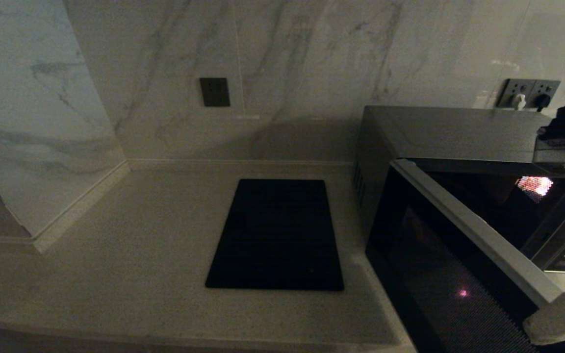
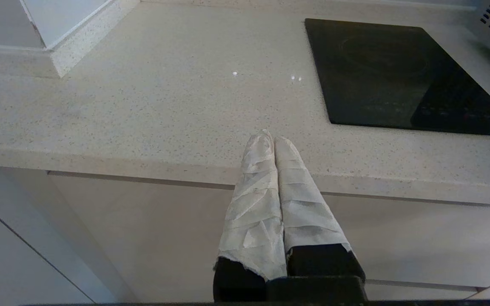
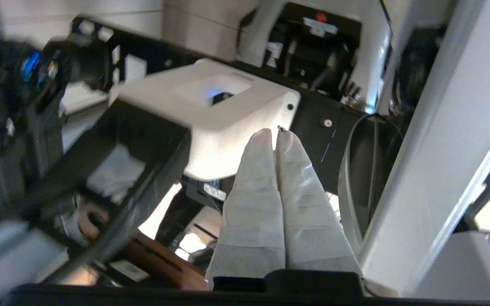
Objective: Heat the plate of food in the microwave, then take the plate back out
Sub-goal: Close the microwave oven
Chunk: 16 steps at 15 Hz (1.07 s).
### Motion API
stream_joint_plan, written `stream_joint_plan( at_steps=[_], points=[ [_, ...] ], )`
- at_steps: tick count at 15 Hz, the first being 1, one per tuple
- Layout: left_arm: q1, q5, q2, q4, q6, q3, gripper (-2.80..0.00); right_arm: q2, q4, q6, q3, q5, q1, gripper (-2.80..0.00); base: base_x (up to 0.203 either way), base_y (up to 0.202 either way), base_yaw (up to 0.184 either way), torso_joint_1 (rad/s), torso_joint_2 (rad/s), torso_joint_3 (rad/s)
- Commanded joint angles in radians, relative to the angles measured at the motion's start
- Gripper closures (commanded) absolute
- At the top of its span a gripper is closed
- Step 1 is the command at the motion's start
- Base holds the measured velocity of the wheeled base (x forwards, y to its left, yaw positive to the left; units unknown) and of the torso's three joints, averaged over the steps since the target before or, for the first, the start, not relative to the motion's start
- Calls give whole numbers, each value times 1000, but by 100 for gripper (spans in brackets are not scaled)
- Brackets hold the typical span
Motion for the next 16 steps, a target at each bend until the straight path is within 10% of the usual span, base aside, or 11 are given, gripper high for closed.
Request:
stream_joint_plan(
  at_steps=[1, 16],
  points=[
    [0, 1, 1, 0, -1, 0, 0, 42, 9, 35, 16, -18, 0, 0, 0, 0, 0, 0, 0, 0],
    [0, 1, 2, 0, -1, 0, 0, 105, -43, 320, 55, -359, -5, 0, 0, 0, 0, 0, 0, 0]
  ],
)
